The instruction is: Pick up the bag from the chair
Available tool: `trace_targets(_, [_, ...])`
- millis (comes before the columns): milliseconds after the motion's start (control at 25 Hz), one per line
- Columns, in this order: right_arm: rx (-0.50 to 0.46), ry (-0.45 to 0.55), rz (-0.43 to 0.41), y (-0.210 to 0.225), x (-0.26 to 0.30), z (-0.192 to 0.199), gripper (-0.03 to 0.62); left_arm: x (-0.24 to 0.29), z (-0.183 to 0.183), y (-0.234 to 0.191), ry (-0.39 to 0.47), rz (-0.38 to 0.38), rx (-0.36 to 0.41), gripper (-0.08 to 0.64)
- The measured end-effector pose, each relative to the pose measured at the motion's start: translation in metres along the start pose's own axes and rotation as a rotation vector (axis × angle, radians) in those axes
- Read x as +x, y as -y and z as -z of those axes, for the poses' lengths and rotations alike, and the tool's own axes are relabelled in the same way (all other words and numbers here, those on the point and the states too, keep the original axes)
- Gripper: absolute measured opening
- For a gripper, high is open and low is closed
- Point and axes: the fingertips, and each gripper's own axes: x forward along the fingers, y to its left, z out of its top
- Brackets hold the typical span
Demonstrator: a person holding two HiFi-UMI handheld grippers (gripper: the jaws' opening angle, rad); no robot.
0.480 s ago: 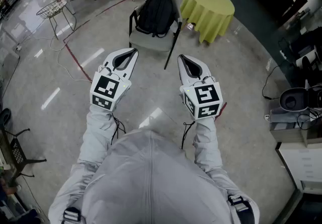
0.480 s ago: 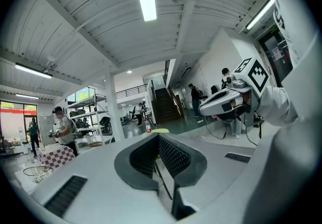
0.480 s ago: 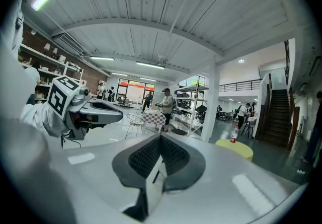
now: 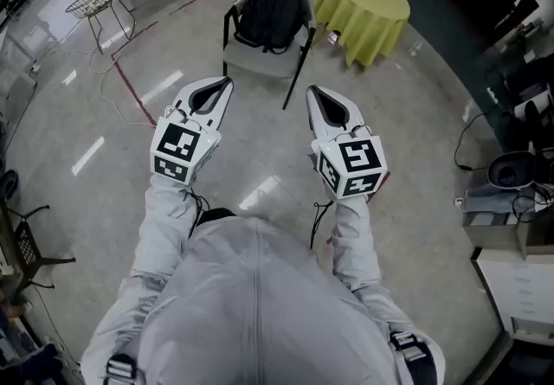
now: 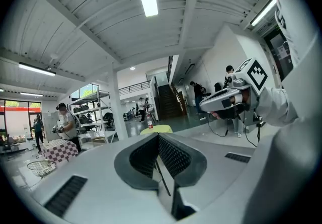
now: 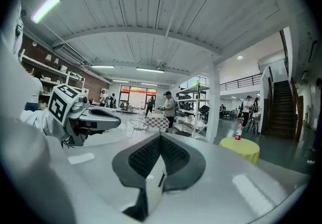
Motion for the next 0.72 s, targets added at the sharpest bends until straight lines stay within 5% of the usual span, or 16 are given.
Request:
trace_targets(320, [-0.006,0.005,-0.025,0.017,-0.003,0.013,0.008,0.018,0.012,0.019,-0.032,0.010,-0.013,0.006])
trace_targets(720, [-0.002,-0.034,-0.032,0.053,0.058,0.026,0.008,0.084,0.022,-0.023,-0.019,0.019,-0.025,0.006])
